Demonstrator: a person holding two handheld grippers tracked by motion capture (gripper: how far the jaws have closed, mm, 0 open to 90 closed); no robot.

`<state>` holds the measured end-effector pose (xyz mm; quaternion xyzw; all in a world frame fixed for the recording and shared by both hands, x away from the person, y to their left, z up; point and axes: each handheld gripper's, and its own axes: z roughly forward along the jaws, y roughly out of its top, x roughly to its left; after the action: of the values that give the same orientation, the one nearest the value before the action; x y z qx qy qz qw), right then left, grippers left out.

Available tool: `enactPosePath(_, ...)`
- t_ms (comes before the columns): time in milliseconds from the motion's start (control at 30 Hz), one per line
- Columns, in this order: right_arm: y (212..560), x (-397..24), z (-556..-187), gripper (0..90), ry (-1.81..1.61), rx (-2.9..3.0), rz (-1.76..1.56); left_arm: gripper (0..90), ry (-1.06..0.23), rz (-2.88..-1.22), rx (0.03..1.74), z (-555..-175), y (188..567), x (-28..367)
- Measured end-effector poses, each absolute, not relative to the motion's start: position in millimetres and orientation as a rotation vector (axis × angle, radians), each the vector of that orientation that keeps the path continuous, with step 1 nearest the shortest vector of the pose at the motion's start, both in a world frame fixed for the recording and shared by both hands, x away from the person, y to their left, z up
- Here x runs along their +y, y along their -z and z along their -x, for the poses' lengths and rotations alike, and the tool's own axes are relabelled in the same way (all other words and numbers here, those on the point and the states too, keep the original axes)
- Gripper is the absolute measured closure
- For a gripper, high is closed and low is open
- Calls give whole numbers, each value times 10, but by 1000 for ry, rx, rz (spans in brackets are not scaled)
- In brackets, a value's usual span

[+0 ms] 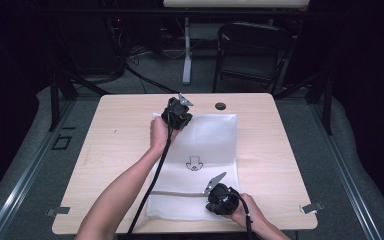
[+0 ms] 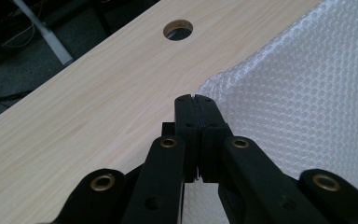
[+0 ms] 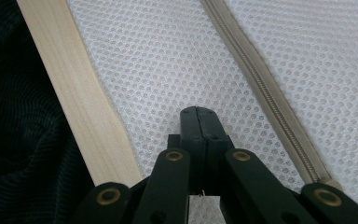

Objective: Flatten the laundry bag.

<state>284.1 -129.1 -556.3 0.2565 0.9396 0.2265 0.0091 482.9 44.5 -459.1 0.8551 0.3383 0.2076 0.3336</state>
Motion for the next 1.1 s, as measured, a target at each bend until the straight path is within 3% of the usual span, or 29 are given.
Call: enactPosePath(1100, 5582, -1309, -2870, 900, -748, 2939, -866, 858, -522, -2253, 1057, -5275, 5002, 356)
